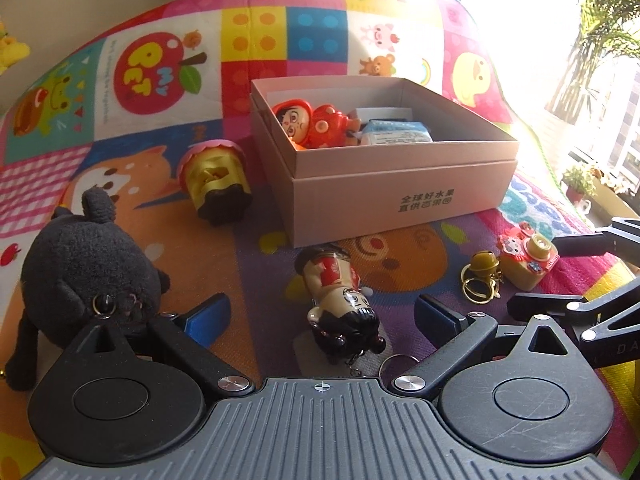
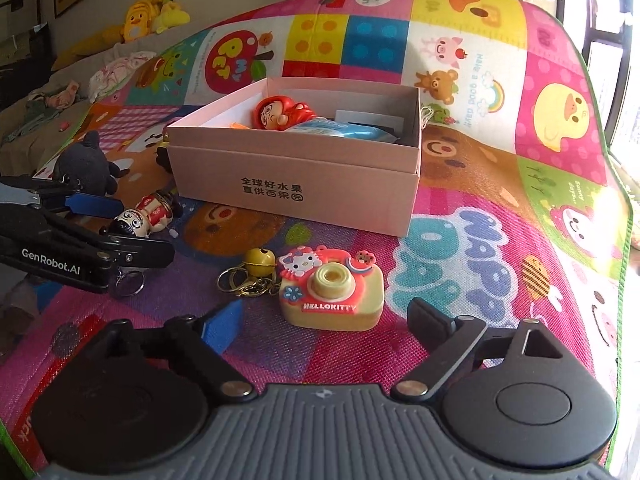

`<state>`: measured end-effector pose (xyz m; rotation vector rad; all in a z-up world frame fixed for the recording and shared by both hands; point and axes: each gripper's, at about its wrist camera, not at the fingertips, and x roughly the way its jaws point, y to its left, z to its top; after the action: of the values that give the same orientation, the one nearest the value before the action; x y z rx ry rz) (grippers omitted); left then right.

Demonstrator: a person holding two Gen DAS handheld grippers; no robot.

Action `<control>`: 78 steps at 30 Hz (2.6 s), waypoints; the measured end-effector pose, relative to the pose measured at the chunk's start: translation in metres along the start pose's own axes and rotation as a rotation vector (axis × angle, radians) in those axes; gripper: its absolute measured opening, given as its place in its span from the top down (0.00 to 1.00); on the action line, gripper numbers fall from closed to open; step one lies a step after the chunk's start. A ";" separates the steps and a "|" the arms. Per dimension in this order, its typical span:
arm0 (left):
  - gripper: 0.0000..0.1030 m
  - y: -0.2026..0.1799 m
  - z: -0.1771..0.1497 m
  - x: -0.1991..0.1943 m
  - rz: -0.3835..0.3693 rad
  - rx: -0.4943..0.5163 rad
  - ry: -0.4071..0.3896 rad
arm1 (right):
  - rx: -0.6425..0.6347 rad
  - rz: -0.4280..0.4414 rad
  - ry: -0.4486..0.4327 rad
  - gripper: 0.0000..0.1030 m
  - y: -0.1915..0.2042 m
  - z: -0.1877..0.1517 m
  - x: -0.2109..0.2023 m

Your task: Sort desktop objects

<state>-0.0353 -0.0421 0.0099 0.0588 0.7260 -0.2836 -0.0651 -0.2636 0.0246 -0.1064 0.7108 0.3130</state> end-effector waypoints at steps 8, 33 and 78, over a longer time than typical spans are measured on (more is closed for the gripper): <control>0.36 -0.011 0.002 -0.004 -0.002 0.027 -0.024 | 0.003 -0.019 -0.010 0.45 0.000 0.004 0.001; 0.64 -0.026 0.069 -0.083 -0.029 0.158 -0.341 | -0.004 -0.029 -0.394 0.46 -0.019 0.089 -0.147; 0.05 0.034 -0.023 -0.053 0.024 -0.045 -0.202 | 0.005 0.009 -0.165 0.27 0.020 0.155 0.002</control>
<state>-0.0788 0.0063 0.0261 -0.0037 0.5299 -0.2458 0.0264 -0.2129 0.1401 -0.0718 0.5487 0.3243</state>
